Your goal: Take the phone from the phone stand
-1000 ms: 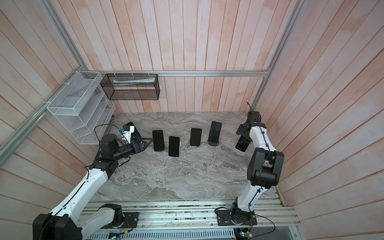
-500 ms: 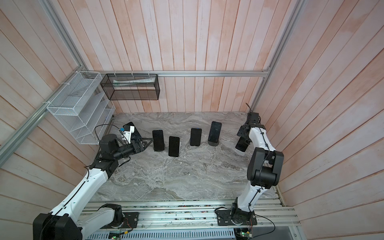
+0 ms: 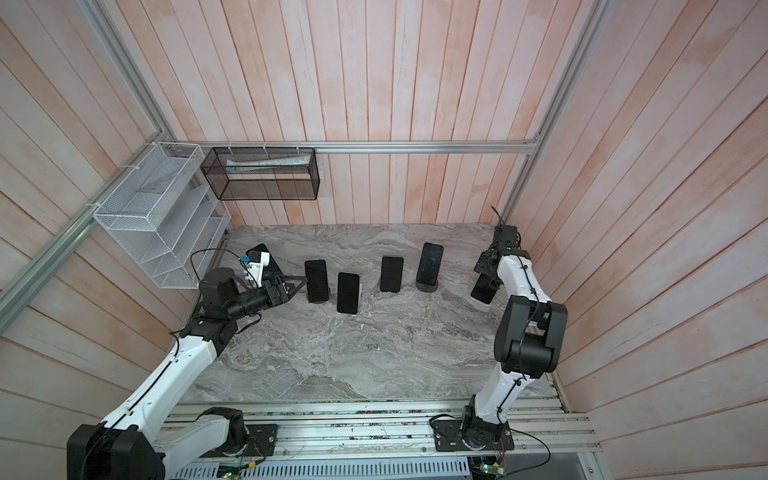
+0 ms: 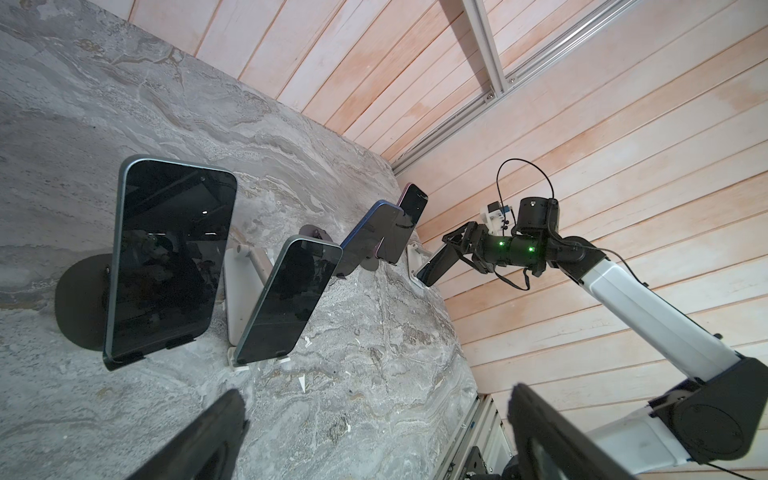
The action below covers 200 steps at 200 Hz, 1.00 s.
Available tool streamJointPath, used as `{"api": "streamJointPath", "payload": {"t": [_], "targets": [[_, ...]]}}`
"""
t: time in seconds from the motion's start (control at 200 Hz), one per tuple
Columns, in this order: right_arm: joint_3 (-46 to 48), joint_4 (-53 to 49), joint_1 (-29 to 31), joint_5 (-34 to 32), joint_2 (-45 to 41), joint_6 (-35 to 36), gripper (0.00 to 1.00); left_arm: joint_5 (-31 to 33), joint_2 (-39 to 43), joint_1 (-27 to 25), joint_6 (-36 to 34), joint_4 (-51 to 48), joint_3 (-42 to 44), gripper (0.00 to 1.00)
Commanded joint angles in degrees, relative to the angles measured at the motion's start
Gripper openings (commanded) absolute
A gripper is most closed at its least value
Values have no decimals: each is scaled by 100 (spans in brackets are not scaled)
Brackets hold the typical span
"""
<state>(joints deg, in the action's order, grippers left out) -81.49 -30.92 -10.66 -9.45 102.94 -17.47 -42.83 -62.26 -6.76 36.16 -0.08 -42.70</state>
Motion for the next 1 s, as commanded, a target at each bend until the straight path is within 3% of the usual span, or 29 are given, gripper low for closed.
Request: {"api": "streamJointPath", "payload": {"t": [0.0, 0.995], "targets": [[82, -37, 65, -178, -187, 129, 66, -50, -23, 0, -92, 104, -108, 100], [116, -428, 439, -254, -1032, 181, 63, -186, 115, -9, 7, 240, -63, 100]]}}
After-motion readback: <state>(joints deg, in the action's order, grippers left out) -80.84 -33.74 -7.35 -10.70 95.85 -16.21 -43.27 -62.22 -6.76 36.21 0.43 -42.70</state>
